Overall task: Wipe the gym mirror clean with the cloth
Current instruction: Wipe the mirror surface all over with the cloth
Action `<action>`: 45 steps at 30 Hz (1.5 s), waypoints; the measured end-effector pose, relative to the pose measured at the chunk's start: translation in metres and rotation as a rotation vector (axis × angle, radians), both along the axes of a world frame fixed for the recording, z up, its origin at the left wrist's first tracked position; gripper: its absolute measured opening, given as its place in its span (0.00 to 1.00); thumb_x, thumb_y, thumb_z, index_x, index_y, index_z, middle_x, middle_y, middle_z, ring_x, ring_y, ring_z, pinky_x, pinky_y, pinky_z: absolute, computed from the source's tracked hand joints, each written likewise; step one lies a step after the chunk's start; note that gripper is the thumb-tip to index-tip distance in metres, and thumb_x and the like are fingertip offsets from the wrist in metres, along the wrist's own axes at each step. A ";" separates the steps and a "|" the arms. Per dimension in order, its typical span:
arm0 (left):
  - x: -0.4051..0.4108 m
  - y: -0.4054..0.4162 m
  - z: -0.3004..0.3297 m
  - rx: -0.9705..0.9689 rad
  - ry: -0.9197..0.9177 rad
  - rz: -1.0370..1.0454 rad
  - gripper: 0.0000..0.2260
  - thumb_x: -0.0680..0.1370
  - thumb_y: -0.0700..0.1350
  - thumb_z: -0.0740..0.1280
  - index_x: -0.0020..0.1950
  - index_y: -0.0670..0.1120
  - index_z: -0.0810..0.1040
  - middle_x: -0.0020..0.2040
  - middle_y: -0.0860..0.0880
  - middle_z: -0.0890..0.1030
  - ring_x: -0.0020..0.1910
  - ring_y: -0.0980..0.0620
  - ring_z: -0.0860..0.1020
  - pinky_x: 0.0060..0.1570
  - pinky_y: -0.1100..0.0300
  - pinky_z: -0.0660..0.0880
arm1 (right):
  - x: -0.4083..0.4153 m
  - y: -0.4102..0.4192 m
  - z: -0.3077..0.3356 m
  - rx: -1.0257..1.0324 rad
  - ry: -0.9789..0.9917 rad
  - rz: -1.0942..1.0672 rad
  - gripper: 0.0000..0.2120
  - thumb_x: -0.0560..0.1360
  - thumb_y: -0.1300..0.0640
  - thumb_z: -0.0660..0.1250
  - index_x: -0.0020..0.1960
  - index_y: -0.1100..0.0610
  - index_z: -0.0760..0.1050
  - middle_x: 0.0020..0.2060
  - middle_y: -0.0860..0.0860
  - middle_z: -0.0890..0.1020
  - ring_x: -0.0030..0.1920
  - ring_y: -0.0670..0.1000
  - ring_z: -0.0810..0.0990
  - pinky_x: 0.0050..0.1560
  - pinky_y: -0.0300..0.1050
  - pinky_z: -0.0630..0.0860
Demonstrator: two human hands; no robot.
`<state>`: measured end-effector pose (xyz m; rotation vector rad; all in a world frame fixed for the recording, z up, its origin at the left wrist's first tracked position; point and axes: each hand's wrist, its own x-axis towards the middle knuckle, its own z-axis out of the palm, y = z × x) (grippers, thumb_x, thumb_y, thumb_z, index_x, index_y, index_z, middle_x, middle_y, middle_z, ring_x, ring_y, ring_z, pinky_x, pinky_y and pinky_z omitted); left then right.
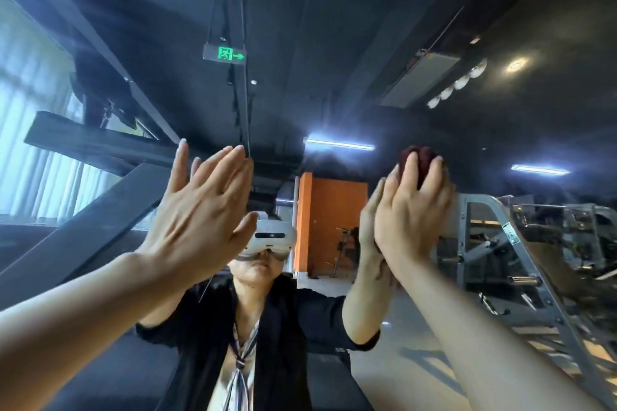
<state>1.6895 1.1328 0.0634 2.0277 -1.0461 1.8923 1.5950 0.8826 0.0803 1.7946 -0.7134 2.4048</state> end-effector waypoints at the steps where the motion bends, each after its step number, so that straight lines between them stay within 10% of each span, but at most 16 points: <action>1: 0.002 0.003 0.001 -0.024 0.021 0.002 0.32 0.76 0.56 0.56 0.73 0.37 0.71 0.74 0.39 0.71 0.74 0.41 0.69 0.75 0.33 0.46 | 0.011 0.017 0.011 -0.042 0.009 -0.003 0.24 0.82 0.52 0.52 0.71 0.63 0.73 0.70 0.68 0.70 0.65 0.69 0.72 0.65 0.66 0.71; 10: -0.019 -0.038 -0.010 -0.037 0.001 -0.038 0.32 0.73 0.53 0.62 0.75 0.38 0.69 0.73 0.42 0.72 0.75 0.44 0.66 0.76 0.36 0.43 | 0.047 0.080 0.046 -0.603 0.334 0.074 0.25 0.82 0.49 0.50 0.72 0.54 0.74 0.73 0.60 0.71 0.73 0.62 0.68 0.73 0.62 0.63; 25: -0.078 -0.177 -0.073 0.155 -0.050 -0.180 0.31 0.74 0.52 0.57 0.73 0.38 0.72 0.75 0.42 0.69 0.75 0.46 0.65 0.73 0.32 0.50 | -0.085 -0.155 -0.035 0.087 0.069 -0.016 0.24 0.84 0.49 0.50 0.75 0.56 0.69 0.76 0.62 0.65 0.72 0.66 0.66 0.70 0.65 0.68; 33: -0.084 -0.183 -0.116 0.119 0.060 -0.205 0.33 0.72 0.50 0.61 0.77 0.40 0.67 0.78 0.45 0.65 0.78 0.48 0.60 0.76 0.35 0.47 | -0.044 -0.081 -0.080 -0.555 0.413 0.048 0.21 0.84 0.53 0.56 0.75 0.54 0.69 0.76 0.60 0.68 0.76 0.61 0.64 0.78 0.54 0.51; 39: -0.076 -0.150 -0.156 0.145 0.113 -0.160 0.36 0.73 0.49 0.64 0.79 0.40 0.61 0.81 0.47 0.58 0.80 0.49 0.56 0.76 0.35 0.48 | -0.063 -0.123 -0.059 -0.141 0.123 0.041 0.21 0.85 0.55 0.51 0.74 0.57 0.70 0.76 0.61 0.67 0.75 0.64 0.65 0.71 0.66 0.65; 45: -0.092 -0.160 -0.210 0.146 0.224 -0.138 0.38 0.72 0.48 0.65 0.80 0.38 0.58 0.82 0.43 0.54 0.81 0.46 0.53 0.74 0.33 0.54 | -0.050 -0.096 -0.209 -0.325 0.276 0.056 0.20 0.84 0.58 0.55 0.75 0.58 0.68 0.76 0.62 0.65 0.75 0.63 0.65 0.76 0.60 0.61</action>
